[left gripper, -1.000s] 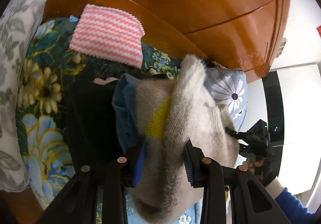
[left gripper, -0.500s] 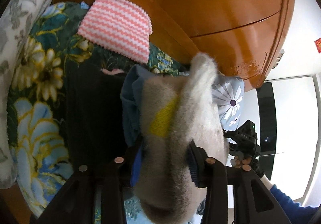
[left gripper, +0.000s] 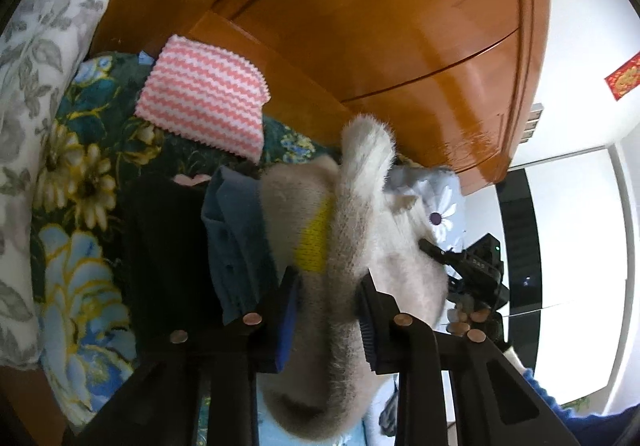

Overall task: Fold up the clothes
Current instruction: 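Lift the folded sweater with both grippers and carry it to the clothes stack, then lower the sweater onto the folded clothes stack and open both grippers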

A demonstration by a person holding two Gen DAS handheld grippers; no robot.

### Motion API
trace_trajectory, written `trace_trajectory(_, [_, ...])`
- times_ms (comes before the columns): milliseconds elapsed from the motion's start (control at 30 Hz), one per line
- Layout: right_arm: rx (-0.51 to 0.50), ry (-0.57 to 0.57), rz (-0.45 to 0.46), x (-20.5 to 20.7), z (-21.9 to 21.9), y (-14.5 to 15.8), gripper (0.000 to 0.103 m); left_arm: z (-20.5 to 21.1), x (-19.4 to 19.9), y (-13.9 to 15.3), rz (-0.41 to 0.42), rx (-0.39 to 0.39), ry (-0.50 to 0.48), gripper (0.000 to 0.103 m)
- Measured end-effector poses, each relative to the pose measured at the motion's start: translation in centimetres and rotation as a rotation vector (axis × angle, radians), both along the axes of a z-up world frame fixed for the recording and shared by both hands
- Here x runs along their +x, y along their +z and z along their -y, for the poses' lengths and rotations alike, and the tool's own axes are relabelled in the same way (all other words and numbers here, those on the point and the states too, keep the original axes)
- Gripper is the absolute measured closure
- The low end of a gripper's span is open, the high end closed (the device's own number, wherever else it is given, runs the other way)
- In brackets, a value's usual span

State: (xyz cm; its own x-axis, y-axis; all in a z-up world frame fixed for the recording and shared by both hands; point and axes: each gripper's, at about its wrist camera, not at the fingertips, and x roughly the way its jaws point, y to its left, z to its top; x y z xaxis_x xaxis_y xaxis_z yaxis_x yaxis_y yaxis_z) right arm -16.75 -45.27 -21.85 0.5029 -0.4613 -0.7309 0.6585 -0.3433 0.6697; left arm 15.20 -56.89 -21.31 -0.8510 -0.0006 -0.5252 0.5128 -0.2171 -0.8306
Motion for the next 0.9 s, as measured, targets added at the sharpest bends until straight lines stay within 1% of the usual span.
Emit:
trace_trajectory(100, [-0.048, 0.032, 0.023, 1.3, 1.0, 1.1, 0.071, 0.8, 1.4, 1.0, 0.005, -0.019, 0.021, 0.074])
trace_trajectory(167, [-0.06, 0.058, 0.031, 2.6, 1.6, 1.0, 0.071, 1.4, 2.5, 0.6, 0.018, -0.018, 0.053, 0.074])
trace_trajectory(200, [-0.059, 0.073, 0.028, 3.2, 2.0, 0.8, 0.071, 1.8, 2.8, -0.1, 0.036, -0.004, 0.064, 0.074])
trace_trajectory(233, [-0.043, 0.07, 0.024, 3.3, 2.3, 0.1, 0.071, 2.1, 2.9, -1.1, 0.047, 0.026, 0.073, 0.074])
trace_trajectory(333, [0.0, 0.043, 0.023, 3.2, 2.7, -2.1, 0.071, 2.1, 2.8, -3.4, 0.057, 0.08, 0.085, 0.074])
trace_trajectory(400, [0.015, 0.007, 0.035, 2.4, 2.4, -3.3, 0.071, 1.8, 2.5, -4.1, 0.076, 0.069, 0.071, 0.073])
trace_trajectory(500, [0.035, -0.002, 0.033, 2.0, 2.1, -4.3, 0.07, 1.8, 2.4, -5.5, 0.09, 0.084, 0.074, 0.072])
trace_trajectory(600, [0.055, -0.013, 0.026, 2.1, 2.2, -5.3, 0.067, 2.1, 2.5, -6.6, 0.101, 0.103, 0.085, 0.071])
trace_trajectory(733, [0.07, -0.034, 0.023, 2.3, 2.5, -5.7, 0.066, 2.2, 2.4, -5.9, 0.112, 0.087, 0.075, 0.069])
trace_trajectory(800, [0.068, -0.03, 0.017, 2.4, 2.4, -5.2, 0.066, 2.1, 2.3, -5.2, 0.115, 0.072, 0.064, 0.067])
trace_trajectory(900, [0.063, -0.018, 0.006, 2.4, 2.0, -4.3, 0.063, 2.0, 2.3, -4.6, 0.139, 0.053, 0.047, 0.063])
